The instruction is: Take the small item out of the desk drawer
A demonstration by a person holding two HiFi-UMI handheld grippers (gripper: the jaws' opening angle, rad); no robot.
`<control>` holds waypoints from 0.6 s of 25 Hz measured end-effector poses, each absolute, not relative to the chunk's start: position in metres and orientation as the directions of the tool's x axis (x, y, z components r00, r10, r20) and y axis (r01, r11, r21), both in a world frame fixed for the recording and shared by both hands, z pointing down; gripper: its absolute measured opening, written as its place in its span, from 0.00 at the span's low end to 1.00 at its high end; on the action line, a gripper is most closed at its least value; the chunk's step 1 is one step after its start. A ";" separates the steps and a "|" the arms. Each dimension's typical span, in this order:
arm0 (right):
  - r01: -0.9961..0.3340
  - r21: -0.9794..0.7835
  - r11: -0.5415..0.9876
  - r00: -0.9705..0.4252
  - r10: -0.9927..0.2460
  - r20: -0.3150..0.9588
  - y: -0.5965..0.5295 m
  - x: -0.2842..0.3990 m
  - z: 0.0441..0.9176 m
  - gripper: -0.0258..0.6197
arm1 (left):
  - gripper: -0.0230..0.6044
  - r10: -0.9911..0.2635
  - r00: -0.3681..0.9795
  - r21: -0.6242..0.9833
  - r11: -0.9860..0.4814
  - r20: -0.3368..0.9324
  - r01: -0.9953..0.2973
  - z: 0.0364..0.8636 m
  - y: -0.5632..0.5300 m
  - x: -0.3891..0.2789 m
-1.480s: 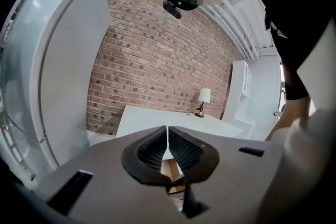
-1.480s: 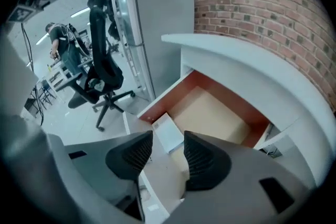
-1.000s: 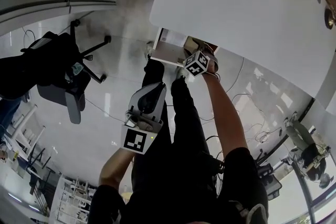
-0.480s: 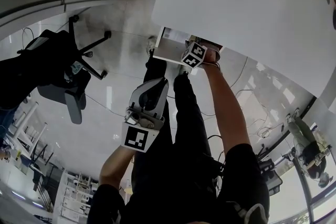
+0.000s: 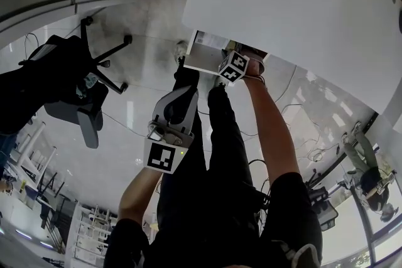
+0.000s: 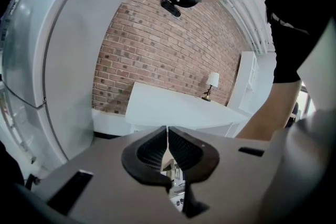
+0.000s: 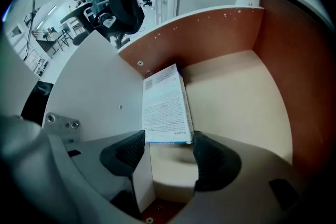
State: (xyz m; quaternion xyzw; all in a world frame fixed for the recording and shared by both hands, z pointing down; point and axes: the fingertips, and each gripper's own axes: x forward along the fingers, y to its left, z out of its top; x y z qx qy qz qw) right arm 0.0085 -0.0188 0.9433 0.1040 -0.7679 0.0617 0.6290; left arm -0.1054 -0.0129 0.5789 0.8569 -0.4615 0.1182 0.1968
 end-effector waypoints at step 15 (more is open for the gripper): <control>-0.256 0.173 0.951 -0.254 -0.239 0.937 -0.008 0.008 0.912 0.37 | 0.40 -0.578 0.495 -0.068 -0.692 0.648 -0.719 0.684 -0.006 -0.094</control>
